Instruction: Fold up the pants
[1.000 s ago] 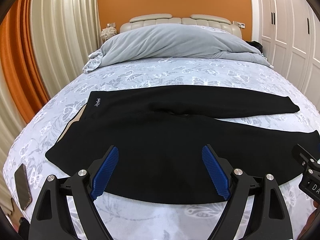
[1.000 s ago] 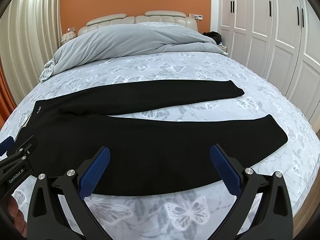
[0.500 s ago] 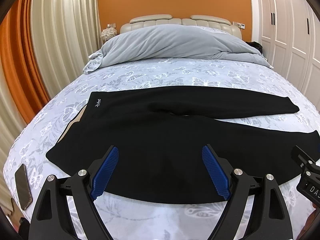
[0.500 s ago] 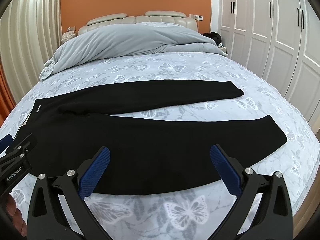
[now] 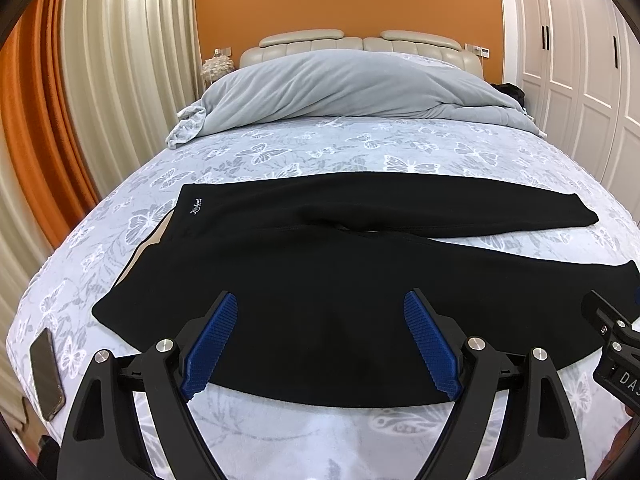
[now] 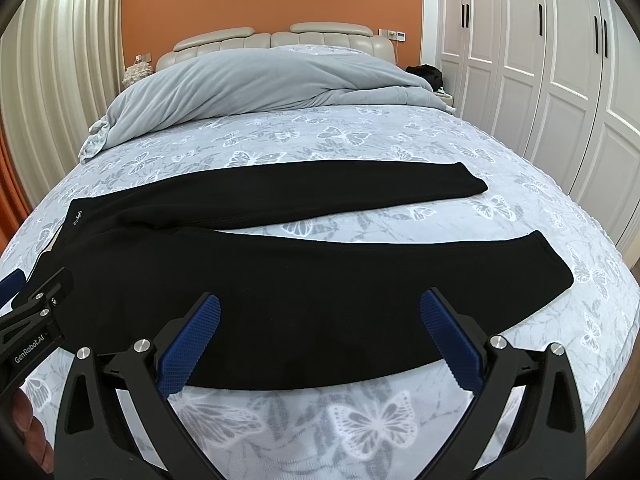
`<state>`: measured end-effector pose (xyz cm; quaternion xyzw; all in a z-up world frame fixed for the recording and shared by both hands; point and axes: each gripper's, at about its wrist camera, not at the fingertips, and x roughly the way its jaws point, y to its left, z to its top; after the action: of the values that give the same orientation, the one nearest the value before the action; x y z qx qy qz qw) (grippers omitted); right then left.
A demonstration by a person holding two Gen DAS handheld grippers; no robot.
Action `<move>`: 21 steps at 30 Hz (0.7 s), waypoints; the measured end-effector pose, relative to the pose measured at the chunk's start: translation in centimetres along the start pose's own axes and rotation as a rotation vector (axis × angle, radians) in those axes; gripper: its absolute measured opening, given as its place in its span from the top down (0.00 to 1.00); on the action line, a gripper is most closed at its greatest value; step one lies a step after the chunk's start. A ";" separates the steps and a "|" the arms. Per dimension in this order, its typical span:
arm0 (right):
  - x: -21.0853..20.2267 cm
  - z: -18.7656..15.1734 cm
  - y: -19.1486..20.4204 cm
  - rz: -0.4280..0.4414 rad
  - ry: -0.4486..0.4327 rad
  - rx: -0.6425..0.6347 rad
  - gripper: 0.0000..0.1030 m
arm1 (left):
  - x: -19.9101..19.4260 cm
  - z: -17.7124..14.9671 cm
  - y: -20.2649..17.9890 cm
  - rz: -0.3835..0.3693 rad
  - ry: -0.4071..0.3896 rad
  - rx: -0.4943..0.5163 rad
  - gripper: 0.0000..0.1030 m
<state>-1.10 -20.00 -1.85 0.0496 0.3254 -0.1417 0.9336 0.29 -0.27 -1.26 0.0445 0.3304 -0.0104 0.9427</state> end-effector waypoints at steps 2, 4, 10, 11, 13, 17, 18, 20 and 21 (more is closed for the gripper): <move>0.0 0.0 0.0 -0.001 0.000 -0.001 0.05 | 0.0 0.0 0.0 0.000 0.000 -0.001 0.19; 0.0 0.0 0.0 -0.001 0.000 0.000 0.04 | 0.0 0.0 0.0 0.001 0.000 0.000 0.19; 0.0 0.0 0.0 -0.001 0.000 -0.001 0.04 | 0.0 0.0 0.0 0.000 0.000 0.000 0.19; 0.0 -0.1 0.0 -0.001 0.000 0.000 0.04 | 0.0 0.0 0.0 0.001 0.000 0.000 0.19; 0.0 -0.1 0.0 0.001 0.000 0.001 0.04 | 0.0 0.0 0.0 0.000 0.003 -0.001 0.19; 0.3 0.1 -0.1 0.007 0.019 0.004 0.05 | 0.2 0.0 -0.1 -0.006 0.017 -0.002 0.19; 0.4 0.2 -0.2 0.011 0.027 0.005 0.05 | 0.3 0.0 -0.1 -0.012 0.025 -0.002 0.16; 0.6 1.1 -1.3 0.036 0.051 0.000 0.04 | 0.8 0.3 0.4 -0.051 0.053 -0.005 0.16; 0.7 1.7 -2.0 0.047 0.056 -0.014 0.04 | 0.9 0.6 0.7 -0.076 0.065 -0.010 0.16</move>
<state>-0.13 -22.35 -0.92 0.0546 0.3511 -0.1159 0.9275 1.44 0.39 -1.32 0.0275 0.3624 -0.0431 0.9306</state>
